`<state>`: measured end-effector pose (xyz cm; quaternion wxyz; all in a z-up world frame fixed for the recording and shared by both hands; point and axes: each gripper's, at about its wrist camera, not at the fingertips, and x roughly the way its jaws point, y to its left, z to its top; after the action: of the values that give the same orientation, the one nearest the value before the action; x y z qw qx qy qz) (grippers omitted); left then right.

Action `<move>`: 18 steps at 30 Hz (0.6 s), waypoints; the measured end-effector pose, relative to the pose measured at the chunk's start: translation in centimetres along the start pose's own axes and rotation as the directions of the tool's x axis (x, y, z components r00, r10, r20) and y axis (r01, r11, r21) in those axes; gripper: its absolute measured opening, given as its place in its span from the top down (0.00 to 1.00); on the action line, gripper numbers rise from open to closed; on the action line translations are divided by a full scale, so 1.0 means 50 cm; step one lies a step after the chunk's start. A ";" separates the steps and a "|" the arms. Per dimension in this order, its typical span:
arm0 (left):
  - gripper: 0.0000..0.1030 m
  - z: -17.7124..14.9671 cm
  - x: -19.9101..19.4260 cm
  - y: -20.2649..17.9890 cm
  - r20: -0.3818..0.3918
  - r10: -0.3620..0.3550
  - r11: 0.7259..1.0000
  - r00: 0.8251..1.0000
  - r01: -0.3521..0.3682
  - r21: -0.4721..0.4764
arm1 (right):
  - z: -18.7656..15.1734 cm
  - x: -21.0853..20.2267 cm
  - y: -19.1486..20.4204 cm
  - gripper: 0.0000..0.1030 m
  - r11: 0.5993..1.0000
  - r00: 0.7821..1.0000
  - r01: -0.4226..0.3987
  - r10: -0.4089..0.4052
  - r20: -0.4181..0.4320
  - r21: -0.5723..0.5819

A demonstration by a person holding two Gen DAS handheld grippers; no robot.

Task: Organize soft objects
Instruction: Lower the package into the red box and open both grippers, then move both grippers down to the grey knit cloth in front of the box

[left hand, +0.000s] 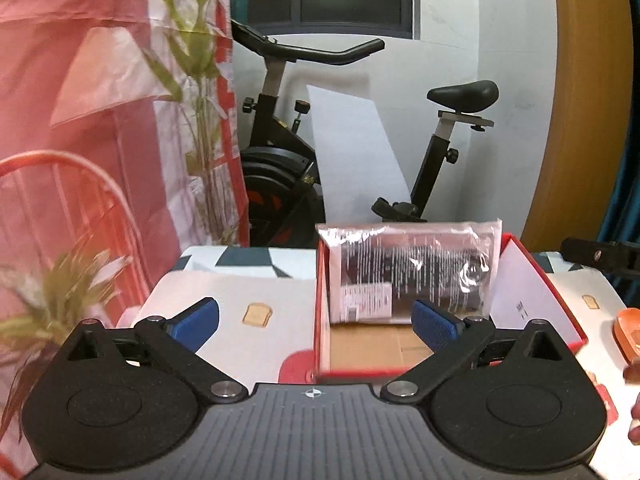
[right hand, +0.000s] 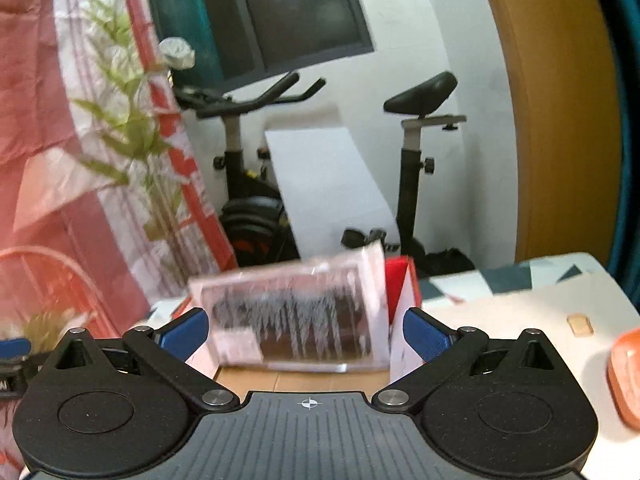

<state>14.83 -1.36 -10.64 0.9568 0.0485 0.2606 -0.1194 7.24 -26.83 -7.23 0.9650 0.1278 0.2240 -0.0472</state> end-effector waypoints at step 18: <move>0.00 -0.127 -0.100 0.010 -0.028 0.042 0.998 0.999 -0.043 -0.039 | -0.155 -0.112 0.024 0.00 0.999 0.998 0.039 -0.041 -0.055 -0.038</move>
<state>7.69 1.13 -13.54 0.9563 0.0367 0.2746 -0.0929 -0.84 -23.41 -11.19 0.9595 0.1068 0.2541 -0.0588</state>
